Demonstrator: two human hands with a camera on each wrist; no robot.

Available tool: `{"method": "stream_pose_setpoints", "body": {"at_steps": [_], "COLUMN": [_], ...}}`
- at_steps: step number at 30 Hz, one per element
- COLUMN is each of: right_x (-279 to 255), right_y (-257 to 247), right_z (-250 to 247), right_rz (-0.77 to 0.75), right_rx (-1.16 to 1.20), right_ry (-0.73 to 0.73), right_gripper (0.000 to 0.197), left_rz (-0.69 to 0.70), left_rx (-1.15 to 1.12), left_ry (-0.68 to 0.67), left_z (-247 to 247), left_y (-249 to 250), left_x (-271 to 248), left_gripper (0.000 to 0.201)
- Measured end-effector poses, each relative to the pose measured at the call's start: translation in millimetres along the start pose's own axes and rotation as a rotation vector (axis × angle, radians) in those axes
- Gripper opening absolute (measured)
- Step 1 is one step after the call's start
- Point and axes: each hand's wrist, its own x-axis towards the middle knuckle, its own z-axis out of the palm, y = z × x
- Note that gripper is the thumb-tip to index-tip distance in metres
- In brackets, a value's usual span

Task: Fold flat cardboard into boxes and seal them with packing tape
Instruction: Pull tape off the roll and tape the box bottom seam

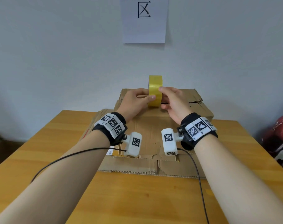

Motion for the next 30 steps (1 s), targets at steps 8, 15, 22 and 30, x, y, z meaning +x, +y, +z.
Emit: {"method": "stream_pose_setpoints", "body": {"at_steps": [8,15,22,30], "right_x": [-4.6,-4.3,-5.2,-7.5], "right_y": [2.3,2.3,1.1,-1.4], "right_z": [-2.6,-6.0,-3.2,-4.5], "right_rz": [-0.092,-0.113,-0.093,-0.045], "right_rx": [0.028,0.021,0.075,0.025], "right_ry": [-0.012,-0.143,-0.153,-0.192], "right_gripper": [0.005,0.014,0.008,0.013], "left_rz": [0.014,0.076,0.059,0.081], "left_rx": [-0.01,-0.157,-0.154,-0.187], "left_ry": [0.064,0.067,0.07,0.049], "left_z": [2.3,0.4,1.2,2.8], "left_y": [3.4,1.5,3.9,4.5], "left_x": [-0.5,-2.6,-3.7,-5.2], "left_gripper": [0.032,0.022,0.026,0.016]}}
